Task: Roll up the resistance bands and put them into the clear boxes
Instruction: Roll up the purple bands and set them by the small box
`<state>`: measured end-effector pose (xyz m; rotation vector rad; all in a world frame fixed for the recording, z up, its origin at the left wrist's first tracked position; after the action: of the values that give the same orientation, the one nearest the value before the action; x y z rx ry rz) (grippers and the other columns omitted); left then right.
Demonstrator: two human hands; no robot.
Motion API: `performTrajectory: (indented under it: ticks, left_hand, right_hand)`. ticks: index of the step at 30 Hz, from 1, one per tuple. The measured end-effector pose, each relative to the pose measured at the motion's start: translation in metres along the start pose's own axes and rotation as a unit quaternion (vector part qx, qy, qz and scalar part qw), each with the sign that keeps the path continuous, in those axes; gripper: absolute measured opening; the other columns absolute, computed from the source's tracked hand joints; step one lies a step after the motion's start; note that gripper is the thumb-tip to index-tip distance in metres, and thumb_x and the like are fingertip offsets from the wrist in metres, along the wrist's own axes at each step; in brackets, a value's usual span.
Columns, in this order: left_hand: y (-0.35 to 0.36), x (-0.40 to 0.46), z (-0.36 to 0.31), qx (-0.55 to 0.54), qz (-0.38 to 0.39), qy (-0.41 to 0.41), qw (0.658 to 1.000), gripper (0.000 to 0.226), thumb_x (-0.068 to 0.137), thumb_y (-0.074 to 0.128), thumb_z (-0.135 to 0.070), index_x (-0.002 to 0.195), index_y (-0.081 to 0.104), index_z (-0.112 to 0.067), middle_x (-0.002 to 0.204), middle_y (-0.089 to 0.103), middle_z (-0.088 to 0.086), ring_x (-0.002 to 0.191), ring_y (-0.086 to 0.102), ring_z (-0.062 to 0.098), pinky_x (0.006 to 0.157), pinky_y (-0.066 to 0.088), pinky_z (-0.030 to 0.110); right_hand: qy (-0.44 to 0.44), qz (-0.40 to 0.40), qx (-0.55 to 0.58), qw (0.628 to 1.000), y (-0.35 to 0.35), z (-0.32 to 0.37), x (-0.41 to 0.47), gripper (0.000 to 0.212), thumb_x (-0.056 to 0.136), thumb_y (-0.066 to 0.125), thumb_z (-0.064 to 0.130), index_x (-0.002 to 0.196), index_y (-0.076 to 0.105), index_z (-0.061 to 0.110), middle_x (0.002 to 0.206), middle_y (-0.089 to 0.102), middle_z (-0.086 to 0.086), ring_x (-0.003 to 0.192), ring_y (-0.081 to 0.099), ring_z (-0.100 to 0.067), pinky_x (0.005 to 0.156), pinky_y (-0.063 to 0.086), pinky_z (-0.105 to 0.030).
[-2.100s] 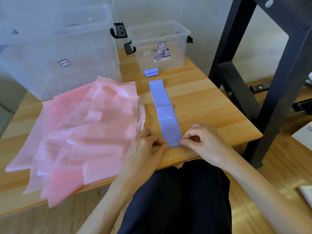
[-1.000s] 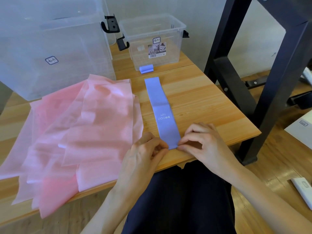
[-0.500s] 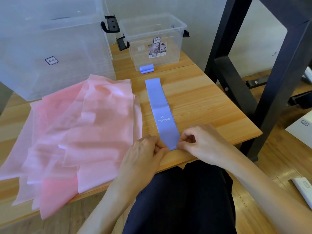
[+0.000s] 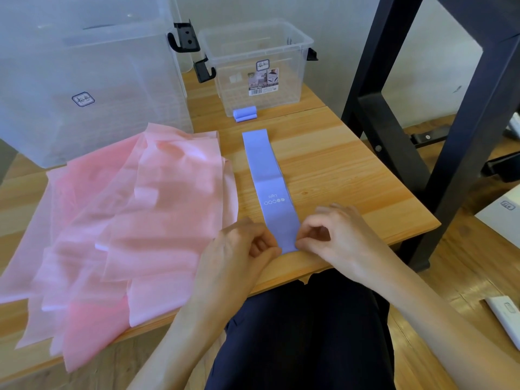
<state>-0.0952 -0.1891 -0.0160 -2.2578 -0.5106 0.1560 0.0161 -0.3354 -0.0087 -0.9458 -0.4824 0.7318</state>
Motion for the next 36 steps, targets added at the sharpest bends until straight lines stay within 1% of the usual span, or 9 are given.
performTrajectory:
  ticks: [4, 7, 13, 18, 22, 25, 29, 32, 36]
  left_hand:
    - [0.006, -0.011, 0.009, 0.011, -0.036, 0.061, 0.997, 0.006, 0.083, 0.075, -0.033, 0.079, 0.071, -0.033, 0.085, 0.060, -0.017, 0.078, 0.062, 0.002, 0.062, 0.047, 0.022]
    - [0.007, -0.011, 0.011, 0.010, -0.043, 0.064, 0.997, 0.004, 0.082, 0.076, -0.031, 0.081, 0.072, -0.033, 0.085, 0.060, -0.018, 0.079, 0.062, 0.000, 0.062, 0.045, 0.018]
    - [0.003, -0.009, 0.004, 0.029, -0.005, 0.021, 0.999, 0.009, 0.087, 0.067, -0.030, 0.078, 0.067, -0.032, 0.082, 0.059, -0.016, 0.079, 0.058, 0.001, 0.066, 0.047, 0.022]
    - [-0.002, 0.001, -0.004, 0.060, 0.028, -0.040, 0.997, 0.013, 0.088, 0.062, -0.033, 0.077, 0.067, -0.027, 0.078, 0.063, -0.013, 0.077, 0.060, 0.008, 0.073, 0.053, 0.034]
    - [-0.003, 0.007, -0.010, 0.074, 0.037, -0.056, 0.995, 0.009, 0.081, 0.064, -0.033, 0.072, 0.064, -0.028, 0.069, 0.062, -0.014, 0.075, 0.061, 0.007, 0.070, 0.053, 0.030]
    - [-0.004, 0.006, -0.008, 0.056, 0.017, -0.051, 0.997, 0.010, 0.077, 0.069, -0.032, 0.071, 0.062, -0.030, 0.071, 0.062, -0.015, 0.074, 0.060, 0.004, 0.068, 0.052, 0.029]
    - [-0.001, -0.001, -0.001, 0.012, 0.011, -0.018, 1.000, 0.012, 0.080, 0.073, -0.027, 0.073, 0.065, -0.032, 0.074, 0.062, -0.019, 0.077, 0.060, 0.000, 0.066, 0.049, 0.021]
    - [0.001, -0.009, 0.006, 0.017, -0.015, 0.029, 0.999, 0.009, 0.084, 0.072, -0.029, 0.077, 0.069, -0.033, 0.081, 0.061, -0.019, 0.081, 0.060, 0.000, 0.066, 0.044, 0.017]
    - [0.005, -0.012, 0.008, 0.018, -0.043, 0.039, 0.998, 0.004, 0.082, 0.074, -0.037, 0.081, 0.072, -0.034, 0.084, 0.062, -0.018, 0.082, 0.062, 0.000, 0.065, 0.045, 0.018]
  right_hand:
    - [-0.036, -0.059, 0.042, 0.997, 0.009, -0.011, -0.010, 0.009, 0.078, 0.080, 0.029, 0.079, 0.076, 0.021, 0.080, 0.060, 0.009, 0.087, 0.051, -0.014, 0.089, 0.032, -0.028]
    - [-0.053, -0.072, 0.035, 0.995, 0.012, -0.012, -0.010, 0.012, 0.079, 0.075, 0.032, 0.077, 0.075, 0.020, 0.078, 0.058, 0.012, 0.083, 0.050, -0.010, 0.085, 0.029, -0.021]
    - [0.001, -0.018, 0.020, 1.000, 0.002, 0.001, -0.008, 0.010, 0.087, 0.071, 0.033, 0.080, 0.070, 0.026, 0.085, 0.059, 0.013, 0.089, 0.047, -0.008, 0.090, 0.029, -0.026]
    - [0.057, 0.008, -0.039, 0.998, 0.001, 0.010, 0.003, 0.025, 0.085, 0.066, 0.035, 0.066, 0.051, 0.032, 0.072, 0.051, 0.017, 0.087, 0.044, -0.009, 0.085, 0.026, -0.026]
    - [0.061, 0.014, -0.041, 0.997, 0.000, 0.011, 0.005, 0.028, 0.084, 0.069, 0.035, 0.069, 0.045, 0.035, 0.077, 0.053, 0.015, 0.089, 0.044, -0.009, 0.087, 0.027, -0.029]
    - [0.043, 0.017, 0.011, 0.999, -0.001, 0.009, 0.001, 0.024, 0.086, 0.071, 0.031, 0.072, 0.053, 0.036, 0.082, 0.054, 0.012, 0.086, 0.040, -0.008, 0.088, 0.029, -0.027]
    - [0.010, -0.018, 0.049, 0.999, 0.002, -0.002, -0.008, 0.006, 0.081, 0.078, 0.027, 0.080, 0.074, 0.023, 0.083, 0.059, 0.008, 0.083, 0.042, -0.006, 0.081, 0.026, -0.021]
    - [-0.025, -0.044, 0.051, 0.997, 0.011, -0.008, -0.011, 0.007, 0.078, 0.081, 0.022, 0.079, 0.076, 0.018, 0.082, 0.058, 0.008, 0.086, 0.046, -0.010, 0.082, 0.031, -0.018]
    - [-0.025, -0.050, 0.044, 0.997, 0.012, -0.005, -0.007, 0.006, 0.088, 0.072, 0.019, 0.084, 0.074, 0.015, 0.085, 0.056, 0.008, 0.090, 0.047, -0.012, 0.084, 0.029, -0.015]
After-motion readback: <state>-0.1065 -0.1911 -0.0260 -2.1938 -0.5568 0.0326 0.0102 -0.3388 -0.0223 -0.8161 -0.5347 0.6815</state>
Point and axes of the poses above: each hand's wrist, its own x-axis towards the middle knuckle, its own y-axis out of the palm, z = x × y, the point moved 1 cm from there along x, towards the middle knuckle
